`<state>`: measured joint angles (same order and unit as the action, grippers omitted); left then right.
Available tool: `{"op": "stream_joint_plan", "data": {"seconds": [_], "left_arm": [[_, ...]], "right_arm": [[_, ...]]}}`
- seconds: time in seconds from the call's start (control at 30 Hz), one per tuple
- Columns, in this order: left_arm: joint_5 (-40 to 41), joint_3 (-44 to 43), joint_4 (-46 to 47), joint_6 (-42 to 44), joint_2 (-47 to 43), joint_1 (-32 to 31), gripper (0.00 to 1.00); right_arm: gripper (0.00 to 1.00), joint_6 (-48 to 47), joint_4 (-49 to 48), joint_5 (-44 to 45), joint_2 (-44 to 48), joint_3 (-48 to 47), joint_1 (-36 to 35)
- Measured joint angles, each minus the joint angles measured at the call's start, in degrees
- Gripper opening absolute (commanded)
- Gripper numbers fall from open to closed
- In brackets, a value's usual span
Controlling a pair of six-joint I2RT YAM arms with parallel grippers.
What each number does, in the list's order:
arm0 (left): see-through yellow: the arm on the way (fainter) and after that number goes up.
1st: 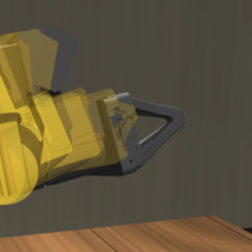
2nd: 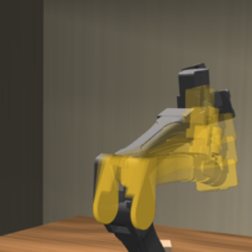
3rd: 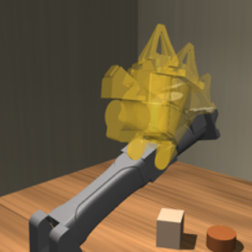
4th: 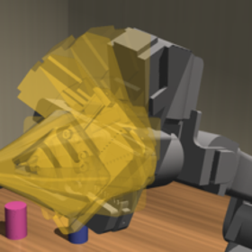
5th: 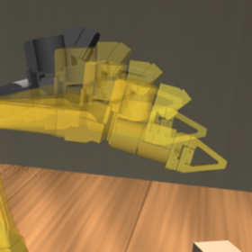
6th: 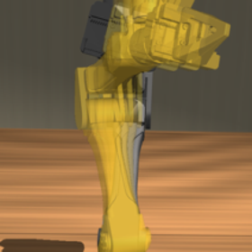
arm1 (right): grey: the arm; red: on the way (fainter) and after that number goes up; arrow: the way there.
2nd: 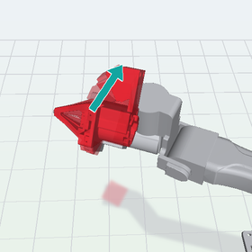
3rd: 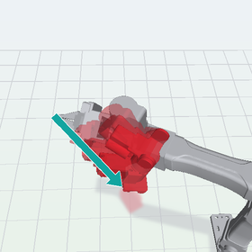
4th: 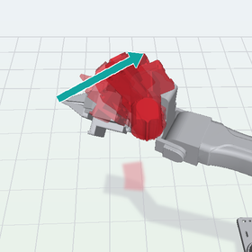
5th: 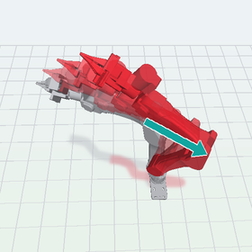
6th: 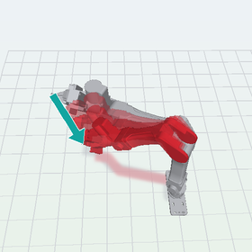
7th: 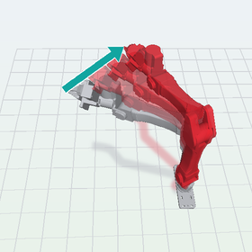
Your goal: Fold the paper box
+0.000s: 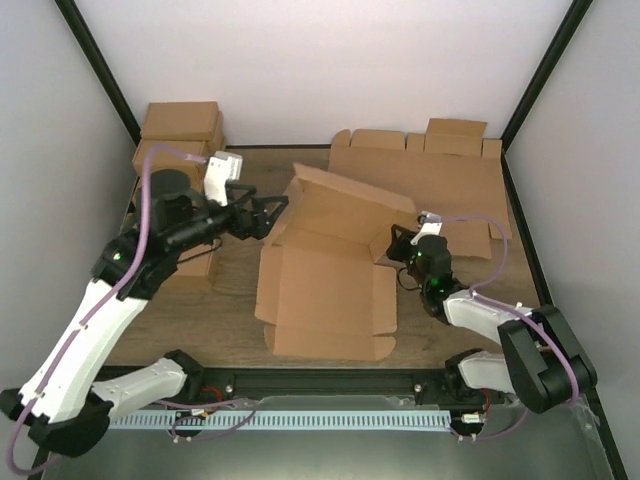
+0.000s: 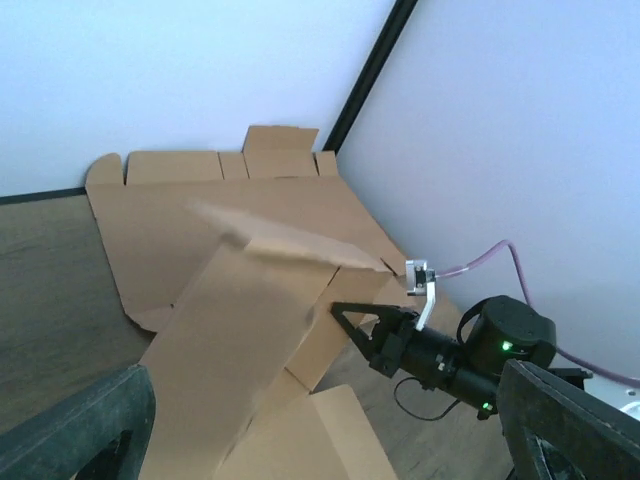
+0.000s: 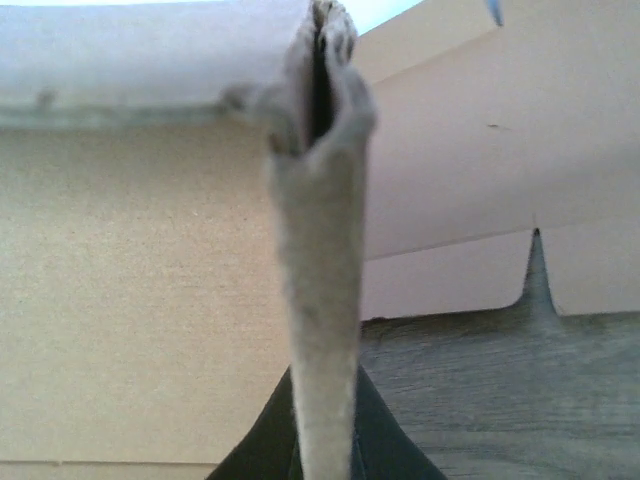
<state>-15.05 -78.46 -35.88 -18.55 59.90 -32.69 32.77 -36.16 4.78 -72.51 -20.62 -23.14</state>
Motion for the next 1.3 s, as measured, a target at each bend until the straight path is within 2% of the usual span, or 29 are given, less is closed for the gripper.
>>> {"op": "stream_joint_plan", "data": {"seconds": [0.23, 0.4, 0.57, 0.63, 0.67, 0.87, 0.9, 0.93, 1.0, 1.03, 1.07, 1.13, 1.3], "left_arm": [[2.9, 3.0, -6.0, -2.2, -4.5, 0.0, 1.0], [5.3, 8.9, -12.8, -2.9, -4.3, 0.0, 0.94], [6.5, 10.9, -17.7, -3.3, -1.7, 0.0, 0.9], [7.0, 11.6, -18.6, -3.3, -1.6, 0.0, 0.81], [7.1, 11.9, -18.9, -3.3, -1.6, 0.0, 0.73], [7.4, 12.2, -20.0, -1.3, 1.5, 0.0, 0.14], [7.4, 12.2, -20.1, -1.2, 2.2, 0.0, 0.06], [7.1, 12.1, -20.5, -0.4, 3.0, 0.0, 0.04], [6.7, 11.1, -21.4, 0.1, 3.8, 0.0, 0.04], [6.6, 9.8, -22.4, 0.7, 4.3, -0.1, 0.04], [6.7, 7.5, -24.1, 1.0, 4.8, -0.2, 0.04], [7.2, 2.7, -26.6, 2.0, 5.7, -0.2, 0.04], [9.9, -11.5, -32.9, 4.7, 10.1, -0.2, 0.04]], "right_arm": [[0.01, 10.7, 2.0, 0.7, 2.0, -0.2, 1.3], [0.01, 14.3, 1.0, 0.9, 1.9, 0.0, 1.3], [0.01, 16.2, -0.4, 1.1, 1.5, 0.1, 1.3], [0.01, 17.0, -0.9, 1.1, 1.2, 0.3, 1.3], [0.01, 17.3, -1.2, 1.1, 1.0, 0.4, 1.3], [0.01, 19.9, -3.4, 0.7, 0.3, 2.3, 1.3], [0.06, 20.2, -3.8, 0.6, 0.2, 2.5, 1.3], [0.17, 20.7, -4.3, 0.4, 0.0, 2.8, 1.3], [0.55, 21.8, -4.9, -0.5, -0.2, 3.4, 1.3], [0.68, 22.3, -5.5, -1.2, -0.4, 3.6, 1.3], [0.75, 22.5, -6.1, -1.9, -0.6, 3.7, 1.3], [0.84, 22.3, -7.2, -3.7, -1.0, 3.7, 1.4], [0.88, 18.7, -5.9, -9.2, 0.3, 4.5, 1.4]]}}
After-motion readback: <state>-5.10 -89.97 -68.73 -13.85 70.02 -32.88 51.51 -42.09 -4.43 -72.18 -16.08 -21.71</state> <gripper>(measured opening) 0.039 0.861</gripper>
